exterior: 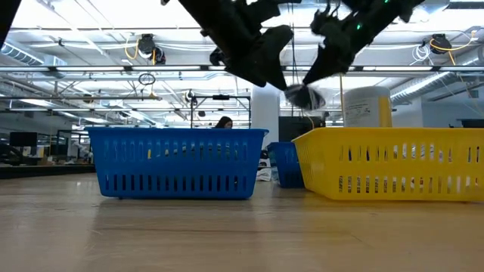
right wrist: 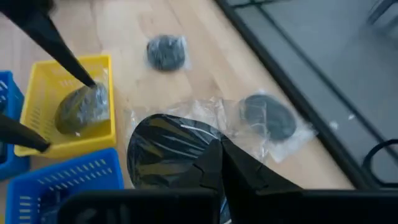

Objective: Pick & Place Travel size toiletries
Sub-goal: Put the black hairbrush into the top yellow basket

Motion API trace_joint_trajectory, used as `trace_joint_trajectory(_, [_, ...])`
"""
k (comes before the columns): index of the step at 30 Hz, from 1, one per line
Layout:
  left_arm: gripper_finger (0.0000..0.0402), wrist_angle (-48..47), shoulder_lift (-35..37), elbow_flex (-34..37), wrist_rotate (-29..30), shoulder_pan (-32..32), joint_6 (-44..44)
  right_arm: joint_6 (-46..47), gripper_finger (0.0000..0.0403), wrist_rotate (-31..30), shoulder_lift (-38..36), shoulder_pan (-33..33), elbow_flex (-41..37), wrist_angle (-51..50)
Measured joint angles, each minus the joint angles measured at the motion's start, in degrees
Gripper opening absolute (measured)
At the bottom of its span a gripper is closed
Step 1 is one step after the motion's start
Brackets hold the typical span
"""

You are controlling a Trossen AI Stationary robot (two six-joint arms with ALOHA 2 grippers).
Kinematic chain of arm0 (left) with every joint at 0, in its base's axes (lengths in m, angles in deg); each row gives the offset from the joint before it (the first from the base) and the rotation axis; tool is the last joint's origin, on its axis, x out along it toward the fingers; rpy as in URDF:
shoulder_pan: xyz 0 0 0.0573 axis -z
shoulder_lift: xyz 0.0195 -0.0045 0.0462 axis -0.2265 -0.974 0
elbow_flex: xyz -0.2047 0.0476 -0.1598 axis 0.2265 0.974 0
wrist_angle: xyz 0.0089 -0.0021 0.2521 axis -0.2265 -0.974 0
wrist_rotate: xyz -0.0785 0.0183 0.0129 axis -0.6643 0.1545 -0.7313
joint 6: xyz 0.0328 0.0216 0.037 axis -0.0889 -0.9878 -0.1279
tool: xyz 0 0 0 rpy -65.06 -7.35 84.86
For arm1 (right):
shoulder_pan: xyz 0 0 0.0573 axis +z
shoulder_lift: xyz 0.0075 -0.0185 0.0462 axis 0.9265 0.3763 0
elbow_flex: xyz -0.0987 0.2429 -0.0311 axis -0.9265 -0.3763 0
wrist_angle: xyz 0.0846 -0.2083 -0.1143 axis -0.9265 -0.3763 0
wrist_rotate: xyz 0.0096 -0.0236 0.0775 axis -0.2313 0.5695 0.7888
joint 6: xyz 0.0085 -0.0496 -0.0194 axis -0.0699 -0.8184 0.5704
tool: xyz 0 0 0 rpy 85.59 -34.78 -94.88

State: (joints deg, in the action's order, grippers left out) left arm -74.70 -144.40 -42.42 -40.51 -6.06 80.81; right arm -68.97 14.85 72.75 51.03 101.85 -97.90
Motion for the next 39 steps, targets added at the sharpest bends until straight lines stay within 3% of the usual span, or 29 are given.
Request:
trace_joint_trajectory(9, [0.0255, 6.05, 0.0, 0.0, -3.46, -0.35, 0.77, -1.73, 0.0, -13.87, -4.17, 10.94, 0.0, -3.39])
trace_joint_trajectory(23, [0.0255, 12.34, 0.0, 0.0, -4.68, -1.38, 0.78, 0.18, 0.0, -23.44, -4.24, 23.59, 0.04, -2.73])
trace_joint_trajectory(32, [0.0254, 19.39, 0.0, 0.0, -18.6, -3.44, 1.27, -1.66, 0.0, -25.29, -3.35, 27.5, 0.13, 1.73])
trace_joint_trajectory(35, [0.0235, 19.24, 0.0, 0.0, -19.11, -3.79, 2.21, -2.47, 0.0, -26.39, -3.38, 28.16, 0.11, 1.86])
trace_joint_trajectory(39, [0.0171, 19.1, 0.0, 0.0, -19.13, -3.72, 2.24, -2.62, 0.0, -26.44, -3.35, 28.2, 0.11, 1.9])
